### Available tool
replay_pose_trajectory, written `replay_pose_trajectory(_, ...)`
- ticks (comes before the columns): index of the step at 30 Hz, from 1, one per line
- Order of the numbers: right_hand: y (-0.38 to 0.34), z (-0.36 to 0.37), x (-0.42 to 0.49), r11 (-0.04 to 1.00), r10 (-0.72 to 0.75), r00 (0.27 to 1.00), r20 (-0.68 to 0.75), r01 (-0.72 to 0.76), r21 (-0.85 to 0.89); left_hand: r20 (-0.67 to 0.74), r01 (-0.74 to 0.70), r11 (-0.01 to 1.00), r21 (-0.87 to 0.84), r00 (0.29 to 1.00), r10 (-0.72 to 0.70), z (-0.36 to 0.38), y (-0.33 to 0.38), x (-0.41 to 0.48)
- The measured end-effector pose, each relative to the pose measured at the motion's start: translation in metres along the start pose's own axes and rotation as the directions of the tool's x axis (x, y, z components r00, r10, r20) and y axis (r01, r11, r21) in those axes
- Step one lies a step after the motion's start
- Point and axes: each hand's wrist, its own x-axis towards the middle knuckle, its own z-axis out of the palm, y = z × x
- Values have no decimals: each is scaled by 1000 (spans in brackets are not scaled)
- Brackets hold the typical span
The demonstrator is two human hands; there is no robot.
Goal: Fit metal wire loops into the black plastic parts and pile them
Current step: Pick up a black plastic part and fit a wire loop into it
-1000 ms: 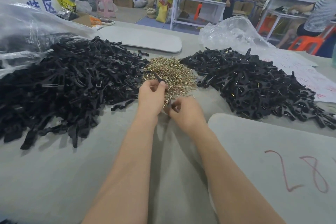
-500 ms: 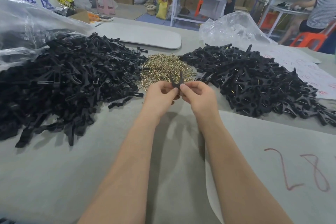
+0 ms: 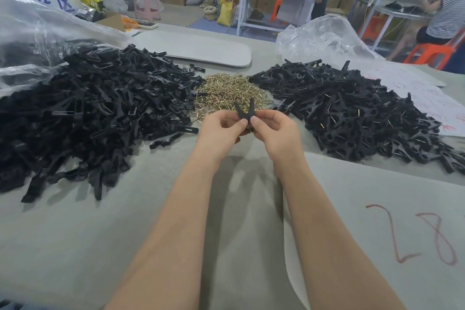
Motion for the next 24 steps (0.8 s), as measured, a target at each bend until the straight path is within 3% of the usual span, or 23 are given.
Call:
replay_pose_trajectory(8, -2, -1, 0, 999, 23, 1000, 21, -24, 42, -8, -2, 1000, -24, 1000, 2, 1, 2, -2)
replay_pose_trajectory(14, -1, -1, 0, 981, 118, 992, 44, -124, 148, -69, -25, 999, 22, 997, 26, 1, 2, -1)
replay_pose_trajectory(24, -5, -2, -1, 986, 109, 991, 73, -117, 117, -46, -30, 999, 42, 998, 32, 0, 0, -1)
